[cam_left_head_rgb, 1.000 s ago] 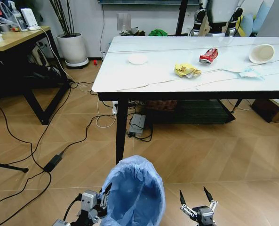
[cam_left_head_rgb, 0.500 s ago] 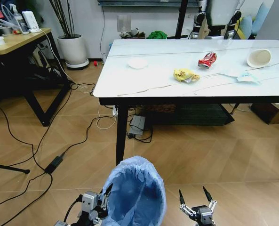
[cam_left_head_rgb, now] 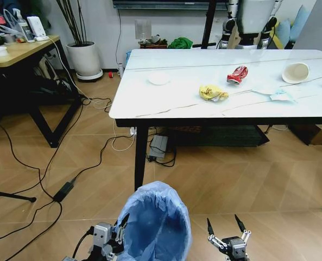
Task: Pick up the trash bin and place the trash from the table into it.
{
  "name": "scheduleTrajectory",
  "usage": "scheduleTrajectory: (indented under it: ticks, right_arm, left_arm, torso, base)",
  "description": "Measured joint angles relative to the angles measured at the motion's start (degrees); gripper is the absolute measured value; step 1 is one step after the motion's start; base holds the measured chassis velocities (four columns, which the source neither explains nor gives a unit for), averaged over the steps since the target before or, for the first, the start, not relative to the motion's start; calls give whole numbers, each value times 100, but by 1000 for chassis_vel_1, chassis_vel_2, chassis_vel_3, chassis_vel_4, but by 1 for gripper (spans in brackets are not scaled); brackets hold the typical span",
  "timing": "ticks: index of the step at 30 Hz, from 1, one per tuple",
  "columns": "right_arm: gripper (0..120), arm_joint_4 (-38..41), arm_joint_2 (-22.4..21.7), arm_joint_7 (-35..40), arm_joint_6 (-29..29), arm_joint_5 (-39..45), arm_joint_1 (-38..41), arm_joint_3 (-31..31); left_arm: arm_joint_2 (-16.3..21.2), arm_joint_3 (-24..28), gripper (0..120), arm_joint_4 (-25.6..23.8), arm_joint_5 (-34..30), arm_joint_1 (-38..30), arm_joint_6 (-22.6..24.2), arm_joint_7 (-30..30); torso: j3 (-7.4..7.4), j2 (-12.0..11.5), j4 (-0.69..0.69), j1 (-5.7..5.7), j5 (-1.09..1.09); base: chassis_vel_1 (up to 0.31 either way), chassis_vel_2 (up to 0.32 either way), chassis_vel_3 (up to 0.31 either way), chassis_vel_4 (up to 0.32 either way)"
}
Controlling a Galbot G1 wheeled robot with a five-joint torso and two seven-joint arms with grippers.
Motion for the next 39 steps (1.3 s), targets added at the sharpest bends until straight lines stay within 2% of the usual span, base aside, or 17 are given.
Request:
scheduleTrajectory:
  ticks: [7,25,32,39]
  right_arm:
    - [100,76,-2,18,-110,292,59,206]
    - [100,318,-760,-30,-91,927,-77,942]
    - [100,785,-786,-73,-175,1115,-224,1046]
    - [100,711,-759,-86,-174,1087,-204,987]
  left_arm:
    - [4,8,0,-25,-15,34,23,-4]
    - [-61,32,0,-112,12,139,34,-14]
    - [-136,60,0,-163,69,196,29,-12]
    - [-155,45,0,-163,74,203,20,-8]
  torso:
    - [89,143,0,53,0]
    - [379,582,0,202,1]
    - [493,766,0,270,0]
    - [583,910,0,325,1]
  base:
    - [0,0,0,0]
    - [0,0,0,0]
    - [0,0,0,0]
    - [0,0,0,0]
